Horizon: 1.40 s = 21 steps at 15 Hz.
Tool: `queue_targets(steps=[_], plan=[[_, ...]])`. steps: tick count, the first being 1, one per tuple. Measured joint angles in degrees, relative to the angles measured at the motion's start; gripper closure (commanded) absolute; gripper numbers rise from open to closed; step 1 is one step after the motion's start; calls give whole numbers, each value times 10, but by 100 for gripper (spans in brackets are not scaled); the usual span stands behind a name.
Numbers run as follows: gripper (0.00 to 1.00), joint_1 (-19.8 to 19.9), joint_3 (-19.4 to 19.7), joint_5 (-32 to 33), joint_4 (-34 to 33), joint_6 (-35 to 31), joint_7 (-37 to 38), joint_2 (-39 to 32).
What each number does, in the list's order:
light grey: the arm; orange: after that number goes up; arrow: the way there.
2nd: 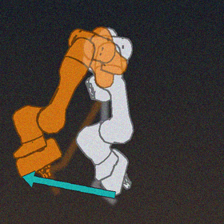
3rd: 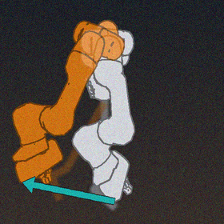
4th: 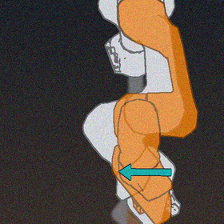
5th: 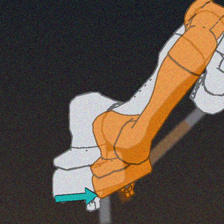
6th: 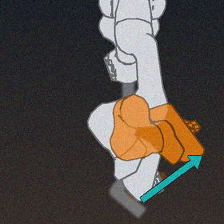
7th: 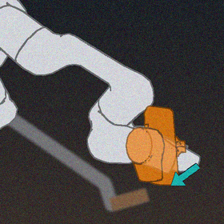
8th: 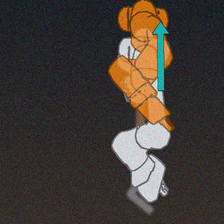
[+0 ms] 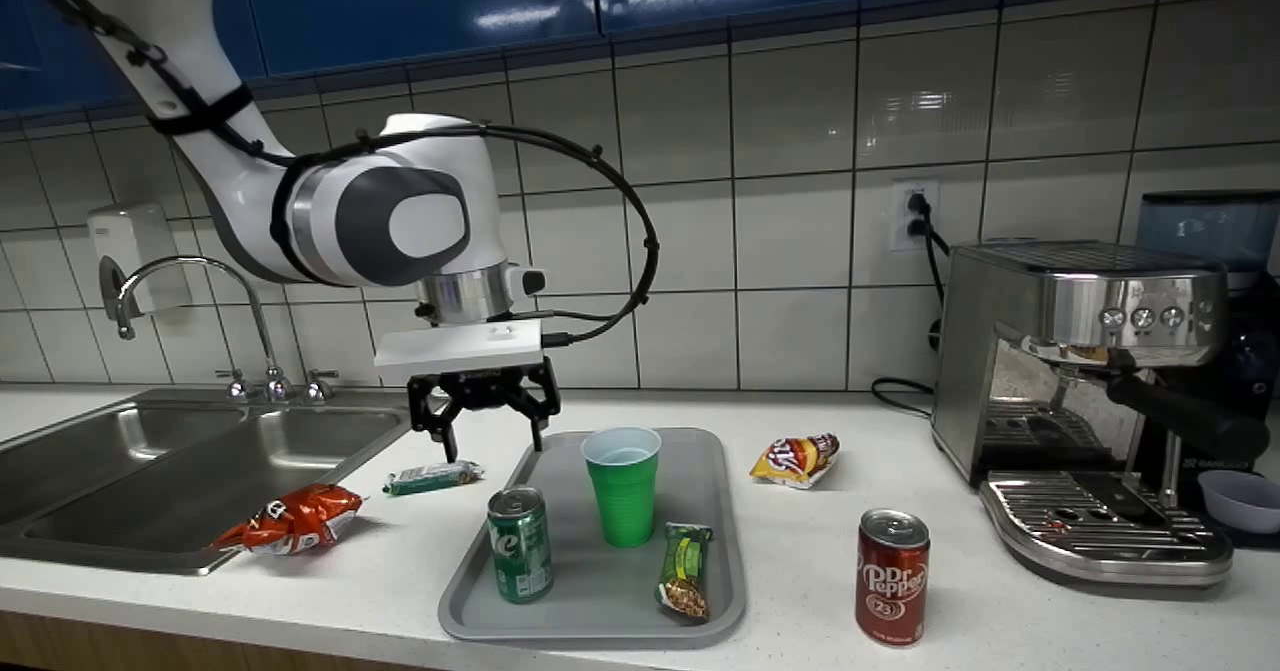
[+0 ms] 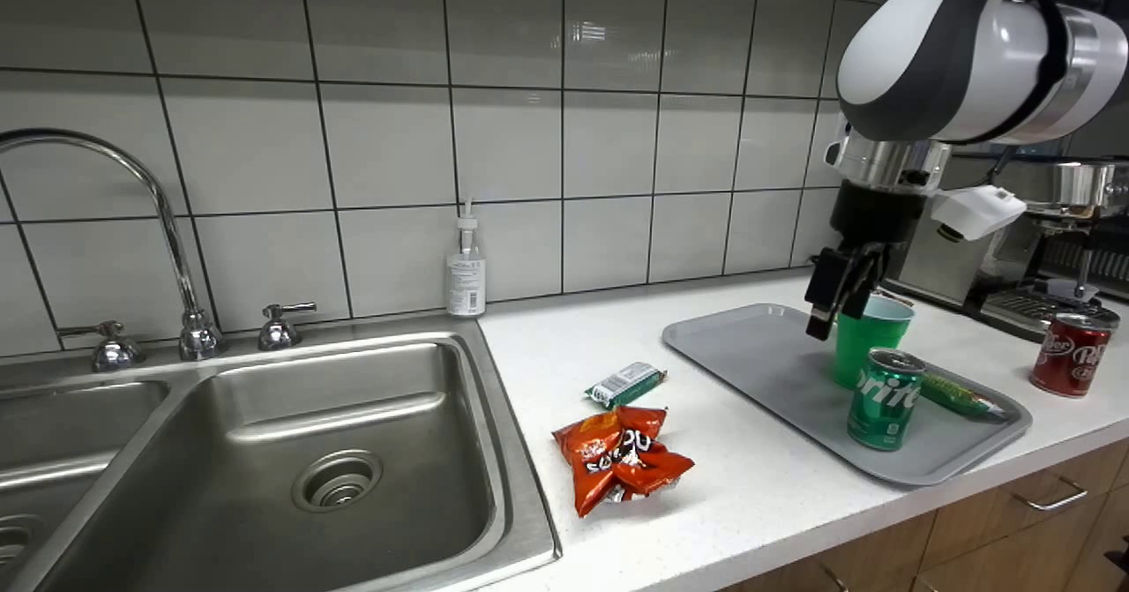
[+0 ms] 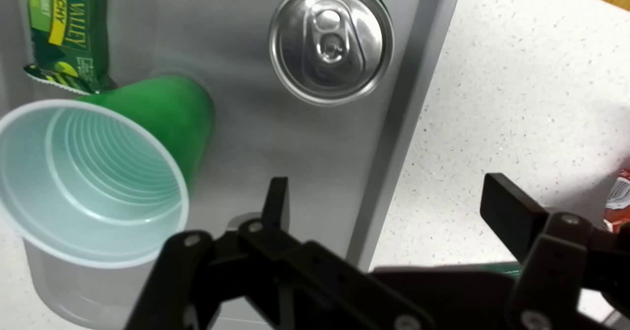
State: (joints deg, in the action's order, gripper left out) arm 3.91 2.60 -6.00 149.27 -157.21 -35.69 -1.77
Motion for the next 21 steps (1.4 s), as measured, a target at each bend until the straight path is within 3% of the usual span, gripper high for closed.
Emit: queue_targets(steps=[7, 21], plan=[[0, -13, -21, -19, -36, 0, -1, -33], [0, -13, -21, -19, -45, 0, -1, -45]])
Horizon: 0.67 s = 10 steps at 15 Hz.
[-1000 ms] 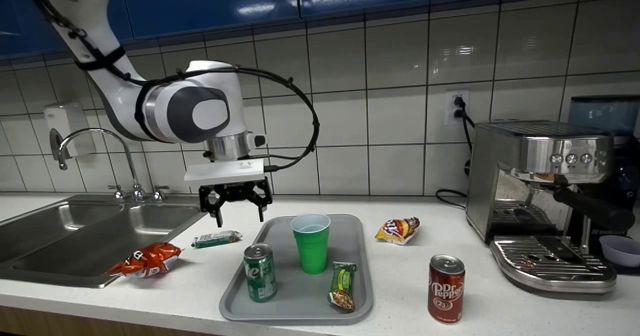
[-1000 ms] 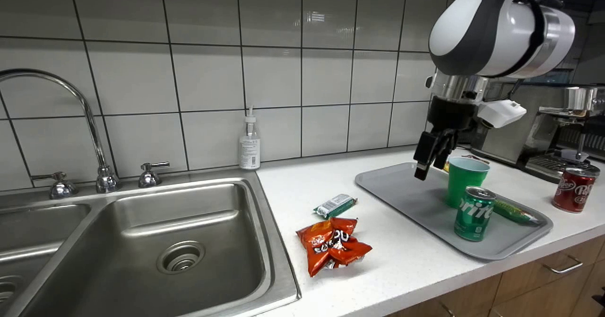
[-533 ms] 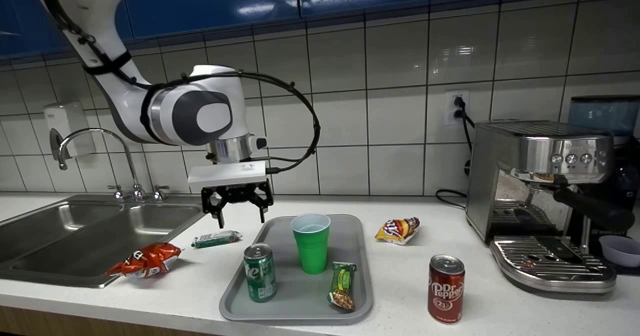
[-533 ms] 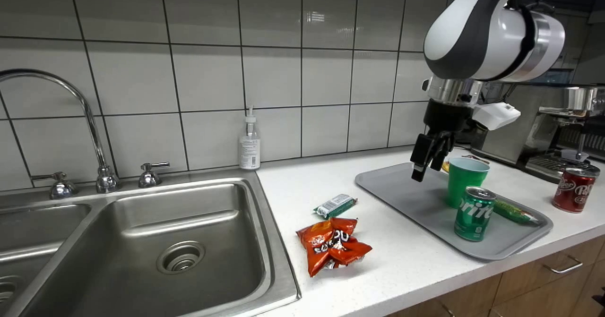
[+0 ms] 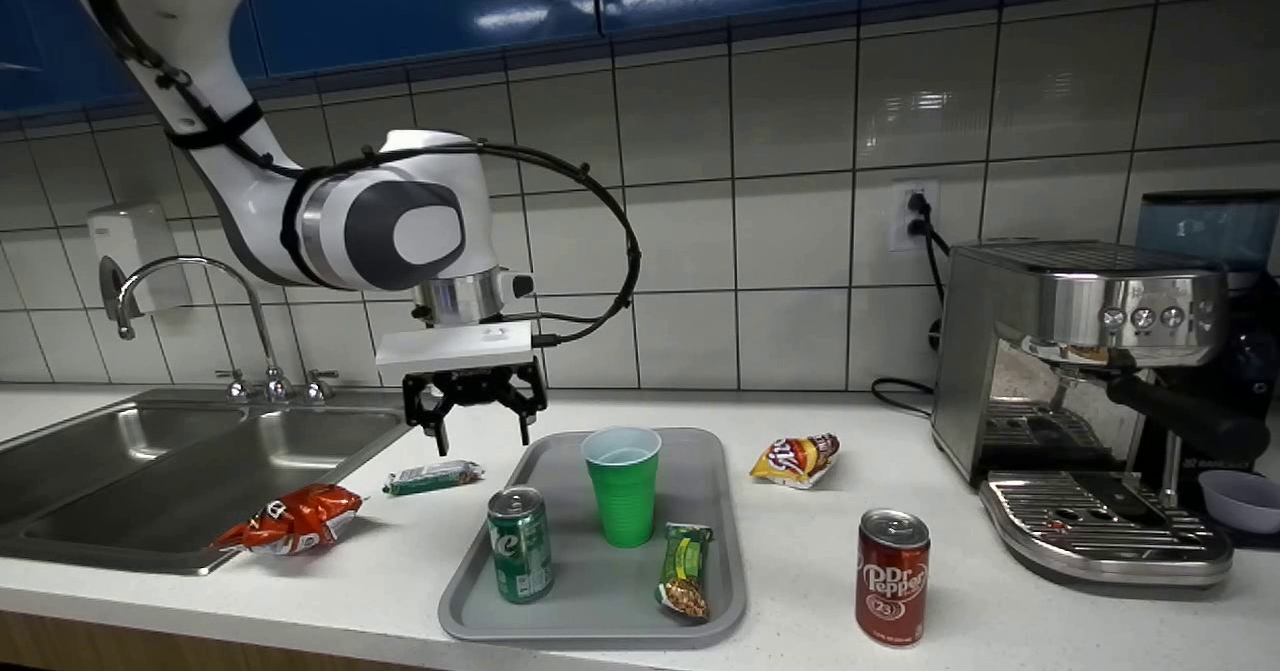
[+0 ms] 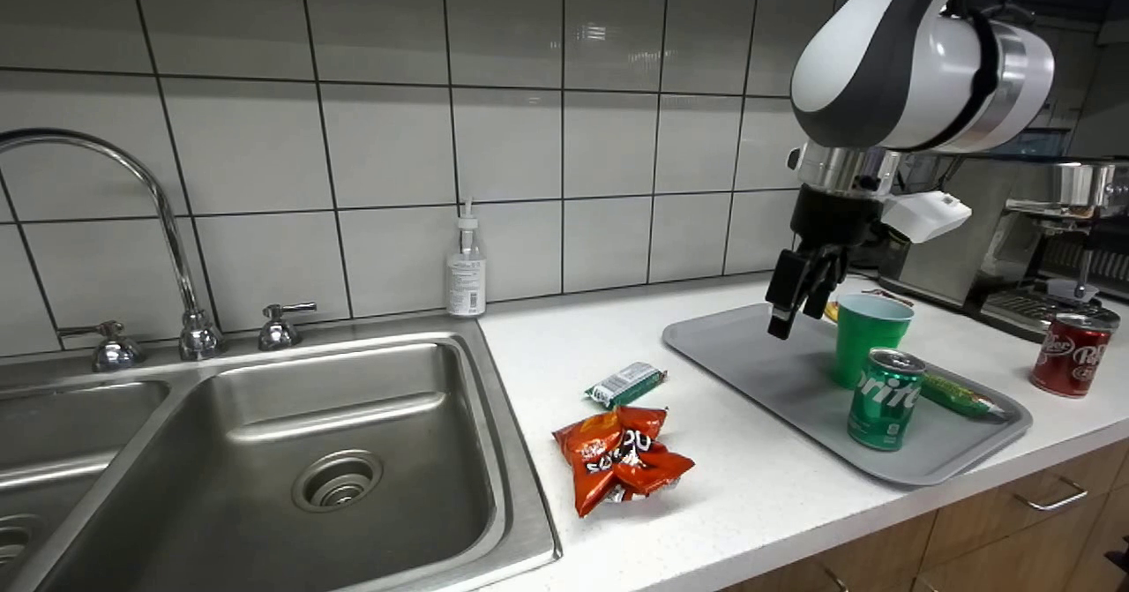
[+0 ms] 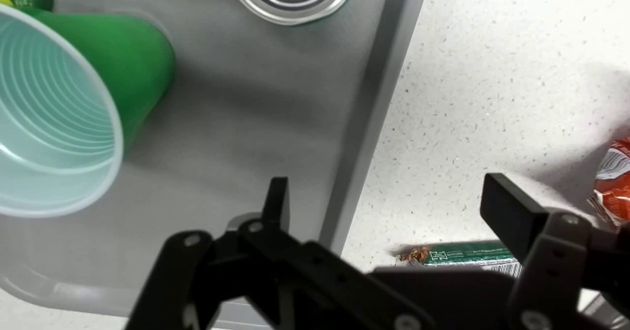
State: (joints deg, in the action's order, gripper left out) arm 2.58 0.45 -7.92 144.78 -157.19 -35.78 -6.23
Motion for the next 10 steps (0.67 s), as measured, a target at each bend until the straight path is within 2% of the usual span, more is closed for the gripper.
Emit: queue_targets(steps=[4, 10], plan=[[0, 0, -1, 0, -1, -1, 11, -4], [0, -1, -26, -7, -21, -9, 78, -34]])
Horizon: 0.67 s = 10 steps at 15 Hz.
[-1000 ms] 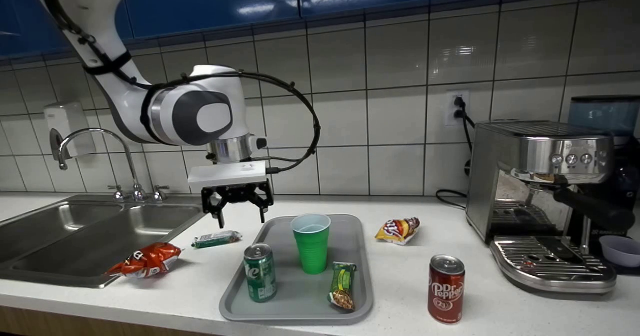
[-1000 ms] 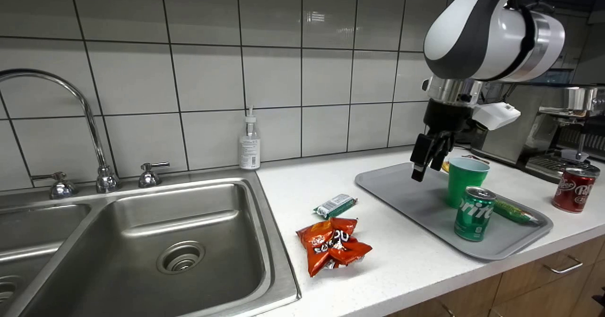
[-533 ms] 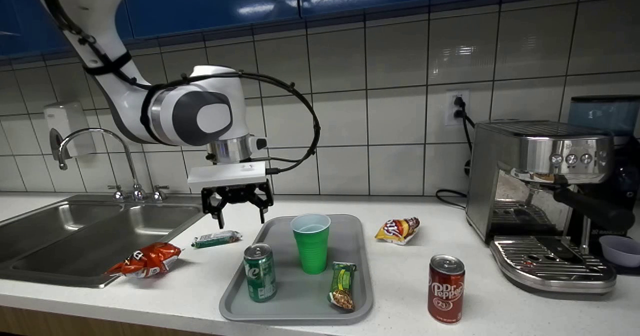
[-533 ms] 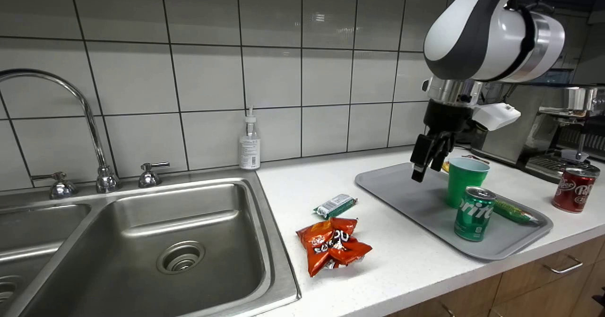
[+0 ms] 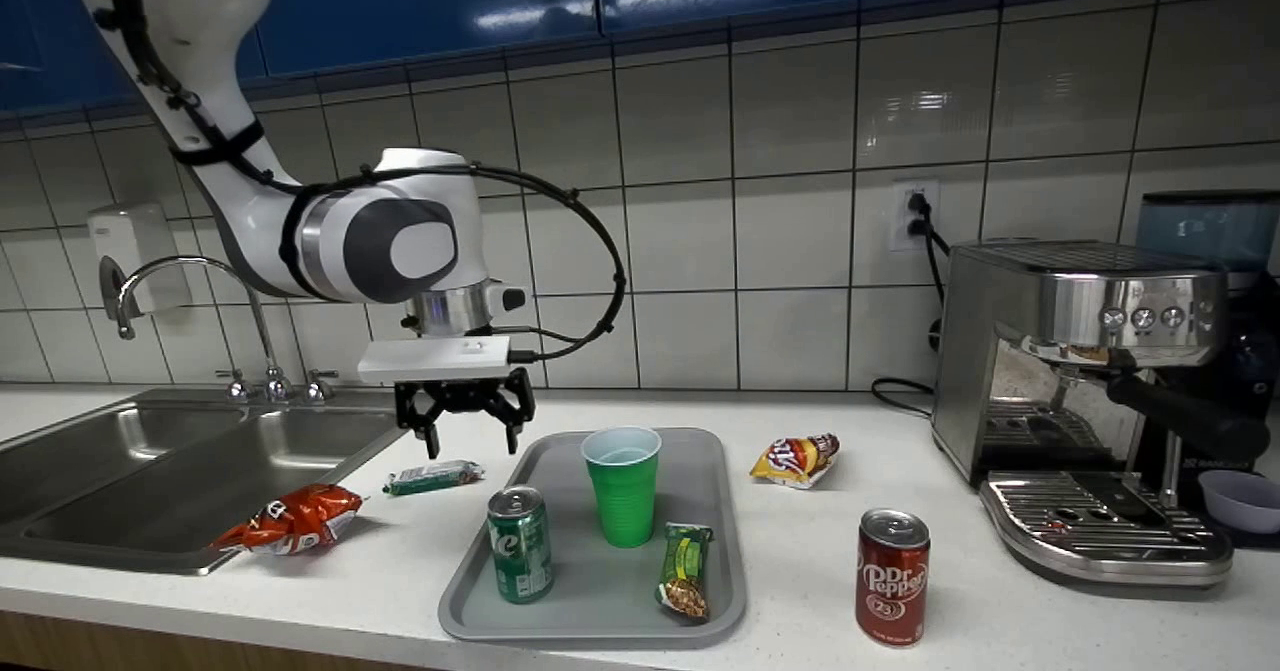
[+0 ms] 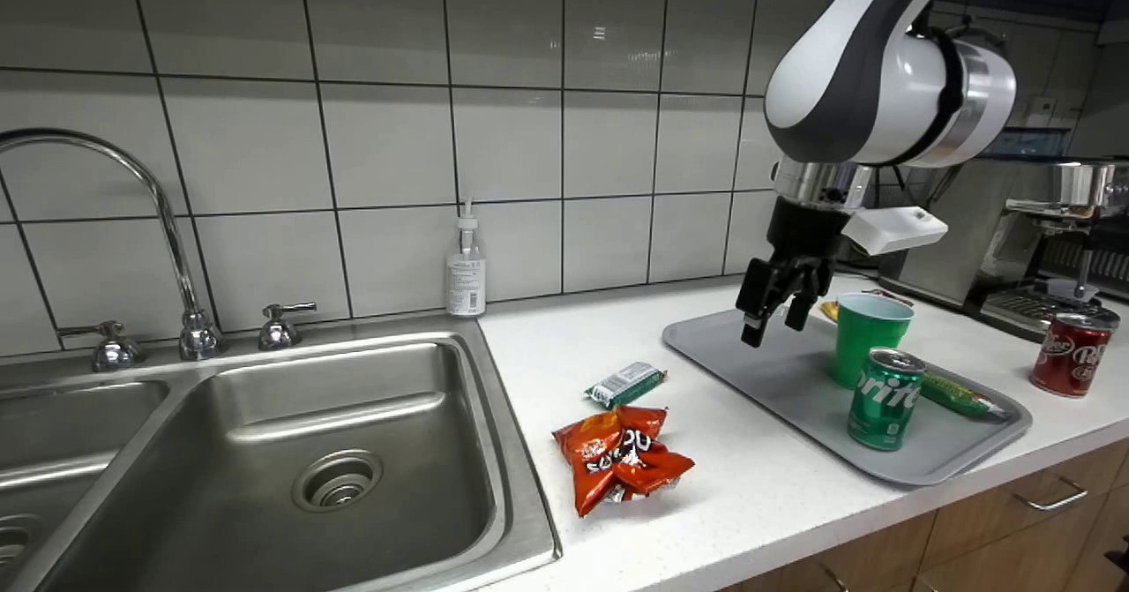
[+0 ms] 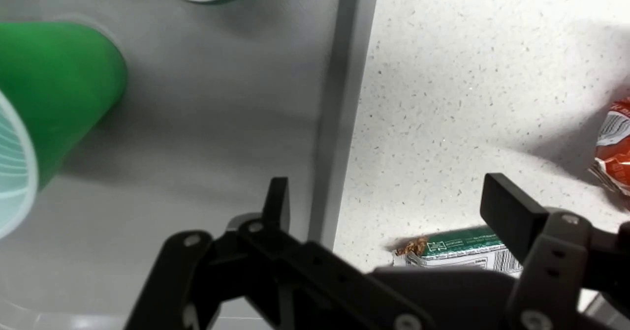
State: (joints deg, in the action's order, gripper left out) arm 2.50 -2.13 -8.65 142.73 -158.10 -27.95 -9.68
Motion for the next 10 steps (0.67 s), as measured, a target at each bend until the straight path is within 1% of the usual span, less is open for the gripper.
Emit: queue_targets(steps=[6, 10], plan=[[0, -5, -32, -10, -29, -26, 59, -48], [0, -19, -36, -9, -50, -57, 123, -79]])
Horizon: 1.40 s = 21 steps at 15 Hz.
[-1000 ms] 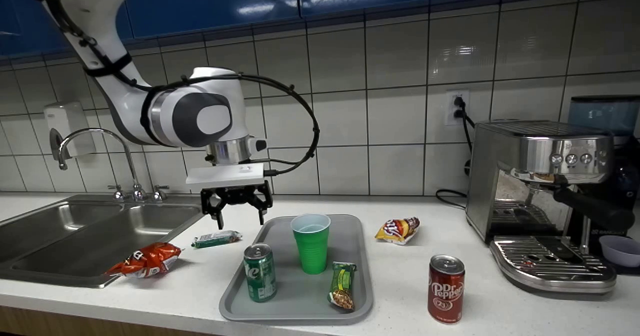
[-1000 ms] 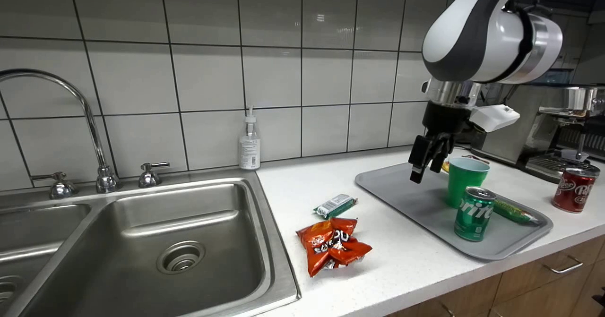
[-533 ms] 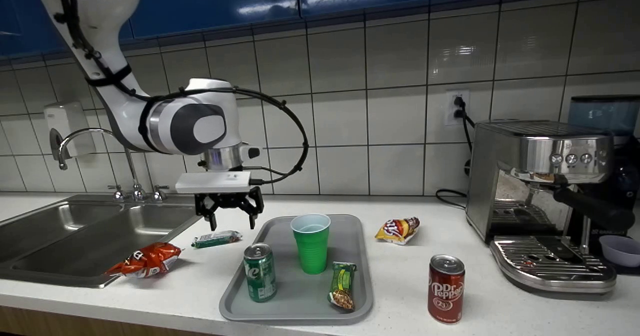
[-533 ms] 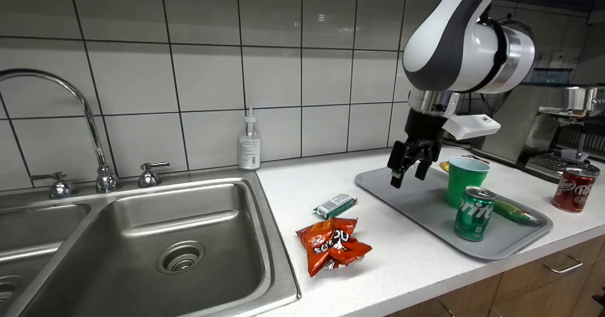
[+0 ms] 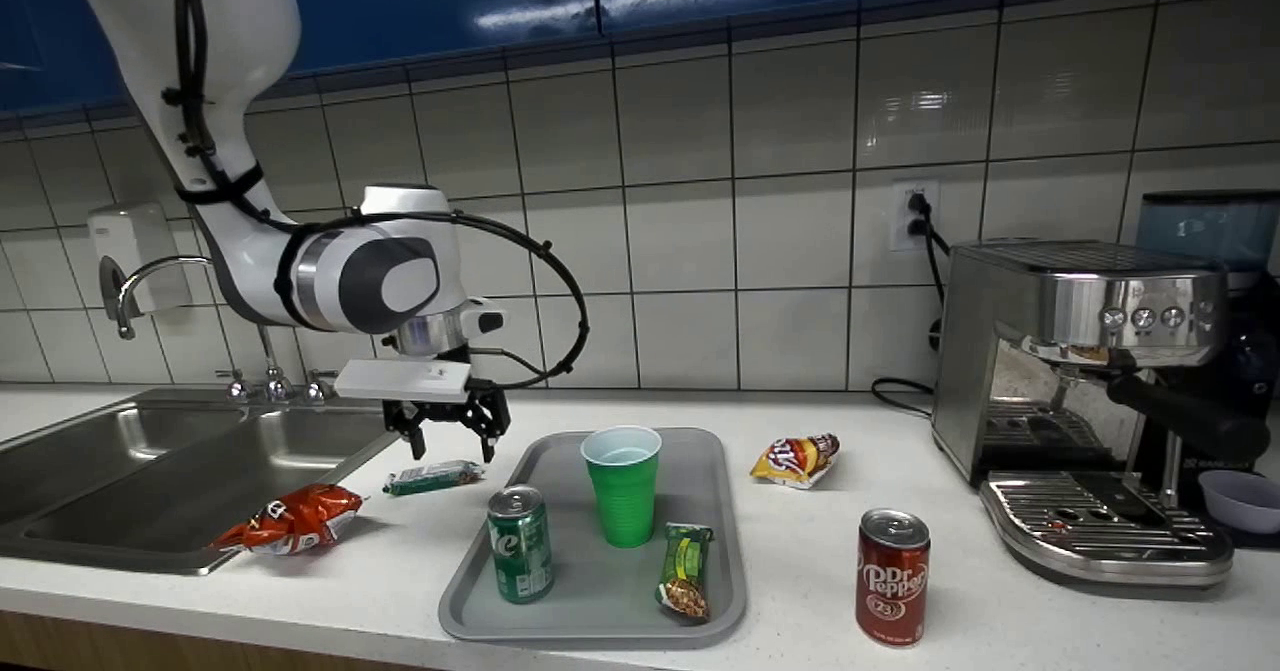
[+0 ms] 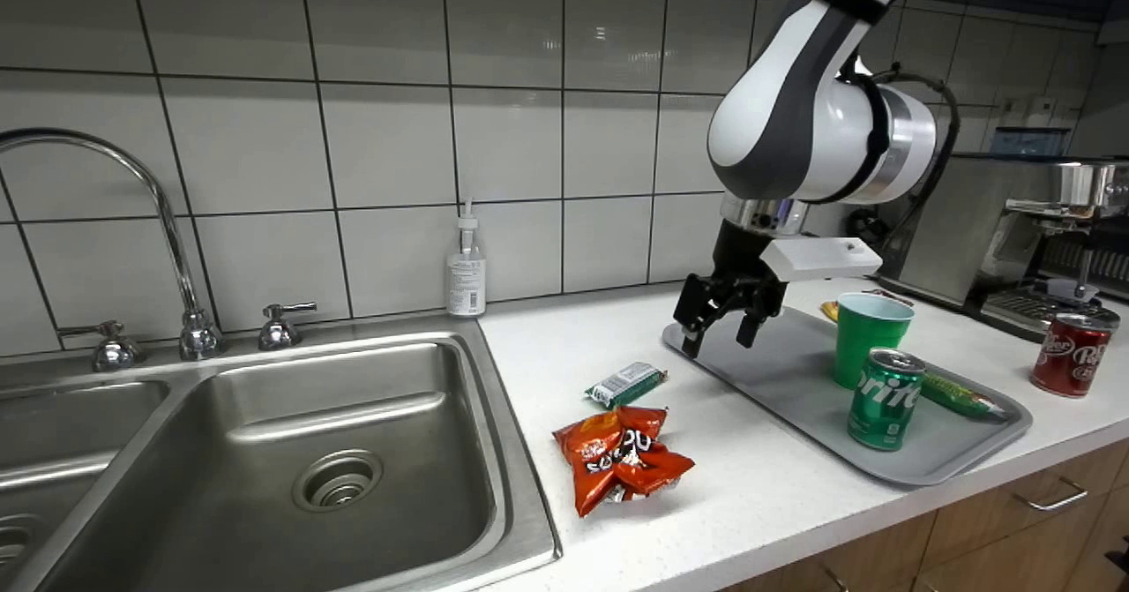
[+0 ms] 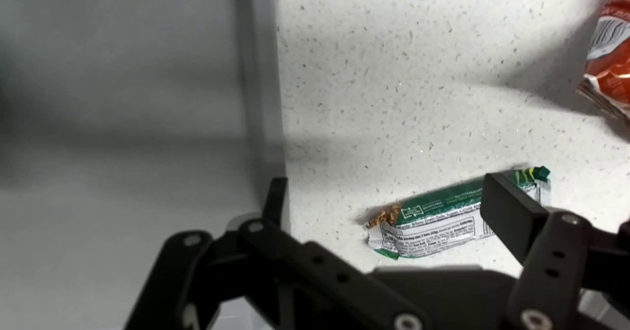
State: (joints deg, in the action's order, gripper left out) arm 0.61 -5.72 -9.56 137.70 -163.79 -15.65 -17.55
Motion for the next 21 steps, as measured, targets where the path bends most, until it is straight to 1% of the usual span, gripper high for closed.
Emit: queue_targets(steps=[3, 6, 8, 14, 16, 18, 21], plan=[[0, -13, 3, 7, -14, -16, 60, -18], [0, -34, 16, 23, -25, -22, 117, -31], [0, -40, 18, 25, -29, -22, 127, -36], [0, -41, 18, 25, -31, -22, 129, -38], [0, -46, 22, 28, -30, -22, 148, -39], [0, -66, 34, 34, -30, -22, 187, -39], [0, -108, 58, 46, -33, -22, 257, -43]])
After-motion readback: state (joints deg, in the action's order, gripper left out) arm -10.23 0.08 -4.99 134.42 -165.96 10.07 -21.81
